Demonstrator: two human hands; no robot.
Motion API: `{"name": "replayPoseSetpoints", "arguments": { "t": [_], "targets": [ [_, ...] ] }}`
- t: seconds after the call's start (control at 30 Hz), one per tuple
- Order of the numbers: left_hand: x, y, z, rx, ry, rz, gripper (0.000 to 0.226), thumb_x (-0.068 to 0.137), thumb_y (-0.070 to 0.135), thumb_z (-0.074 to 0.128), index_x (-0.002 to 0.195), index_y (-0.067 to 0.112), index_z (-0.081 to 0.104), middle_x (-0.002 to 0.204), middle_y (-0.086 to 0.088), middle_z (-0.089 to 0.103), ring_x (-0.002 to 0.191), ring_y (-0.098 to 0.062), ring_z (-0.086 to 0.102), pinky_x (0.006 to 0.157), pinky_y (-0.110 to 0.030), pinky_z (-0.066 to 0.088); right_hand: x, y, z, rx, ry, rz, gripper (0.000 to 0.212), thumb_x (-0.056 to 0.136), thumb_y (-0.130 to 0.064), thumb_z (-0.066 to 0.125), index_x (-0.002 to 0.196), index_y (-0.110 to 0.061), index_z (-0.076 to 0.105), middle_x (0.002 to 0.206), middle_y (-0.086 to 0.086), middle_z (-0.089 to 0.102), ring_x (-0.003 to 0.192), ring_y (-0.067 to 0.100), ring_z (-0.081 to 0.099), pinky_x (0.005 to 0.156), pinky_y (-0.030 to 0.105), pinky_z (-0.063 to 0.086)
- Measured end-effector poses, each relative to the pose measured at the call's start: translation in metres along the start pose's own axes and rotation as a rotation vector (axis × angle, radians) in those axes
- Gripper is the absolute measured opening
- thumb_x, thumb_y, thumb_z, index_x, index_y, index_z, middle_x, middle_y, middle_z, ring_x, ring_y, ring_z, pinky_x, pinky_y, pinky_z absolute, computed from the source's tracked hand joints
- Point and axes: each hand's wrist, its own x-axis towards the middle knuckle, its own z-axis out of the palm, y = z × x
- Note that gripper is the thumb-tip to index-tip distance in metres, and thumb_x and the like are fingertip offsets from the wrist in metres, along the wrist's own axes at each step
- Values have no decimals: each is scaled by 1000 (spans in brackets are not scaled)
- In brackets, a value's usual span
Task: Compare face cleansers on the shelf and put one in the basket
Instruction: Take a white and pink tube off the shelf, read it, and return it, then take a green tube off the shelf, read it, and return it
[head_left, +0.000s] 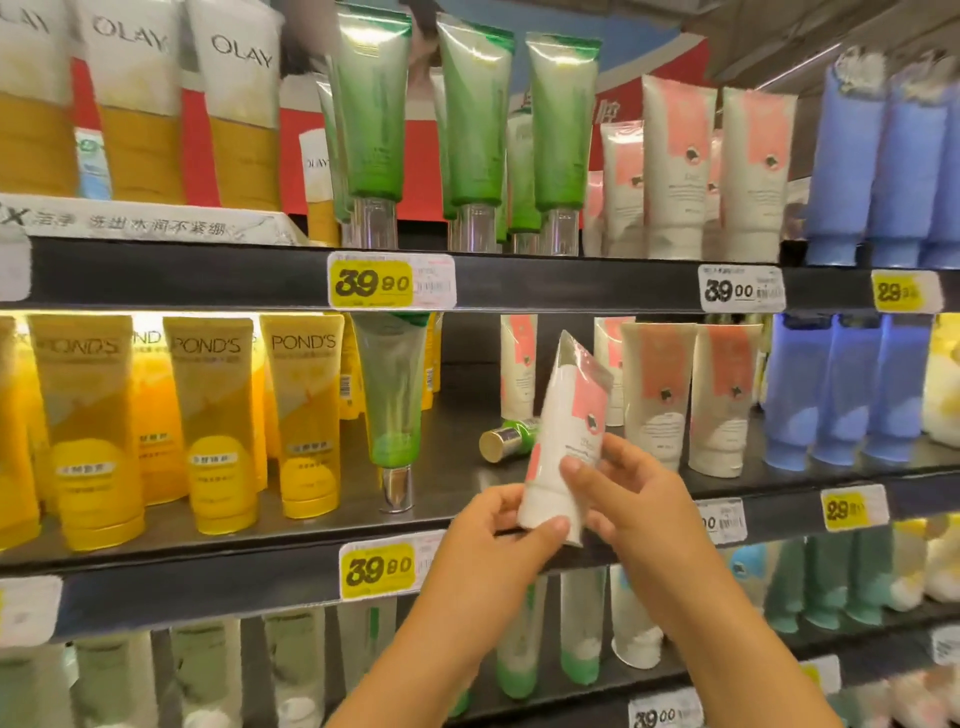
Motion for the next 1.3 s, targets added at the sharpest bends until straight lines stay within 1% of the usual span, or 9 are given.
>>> {"name": "replayPoseSetpoints", "arguments": {
  "t": [0.13,0.27,0.37,0.5,0.57,0.7,0.77,0.93,1.3],
  "targets": [
    [13,5,-4,104,60,16,19,82,16,68,99,25,64,100,5,69,90,-8,68,86,-30,54,13,3,-2,-136,81,-85,43,75,-17,74,113,-31,58,96,-16,72,87,4,69,63,19,55],
    [23,10,-5,-23,97,-17,13,85,4,63,95,11,62,91,-10,64,70,-16,69,62,-20,57,24,9,-5,-201,150,-154,65,79,-6,71,135,-24,44,110,-13,62,87,-7,64,62,9,50],
    [35,13,-6,3,157,18,12,85,1,62,91,11,63,86,-11,65,67,-12,67,60,-19,56,31,16,-7,-273,176,-214,65,78,-4,72,131,-28,43,118,-10,58,92,-12,60,66,6,48],
    [54,16,-3,173,279,94,11,84,6,64,88,16,65,84,-4,68,74,-19,69,74,-36,59,36,26,-8,-403,206,-249,74,78,-13,74,140,-28,36,129,-8,52,109,4,56,82,14,48],
    [65,17,0,288,320,136,11,83,10,66,88,20,65,84,0,69,77,-18,68,76,-41,58,36,30,-8,-471,238,-267,78,77,-19,74,142,-28,33,137,-8,48,120,10,50,98,29,46],
    [90,15,2,587,396,222,13,82,20,68,90,26,59,92,5,65,82,-6,59,73,-16,48,36,34,-7,-542,277,-318,79,76,-22,74,140,-33,29,139,-4,46,123,17,48,101,42,44],
    [101,15,2,733,404,241,20,84,23,66,103,23,60,105,2,61,92,-8,55,76,-16,41,36,35,-6,-571,284,-336,79,76,-22,74,140,-30,29,138,0,47,122,19,49,100,43,45],
    [131,23,12,1099,239,-69,53,86,38,61,131,18,43,132,-4,47,121,-23,46,97,-35,44,36,36,-7,-625,280,-329,82,72,-16,77,142,-16,33,135,8,48,122,23,49,98,42,47],
    [145,29,15,1187,134,-251,31,87,33,63,108,10,58,104,-7,64,93,-23,62,75,-31,49,36,32,-6,-845,257,-265,84,77,-29,72,146,-13,26,144,5,39,131,20,38,104,36,37]
  ]
}}
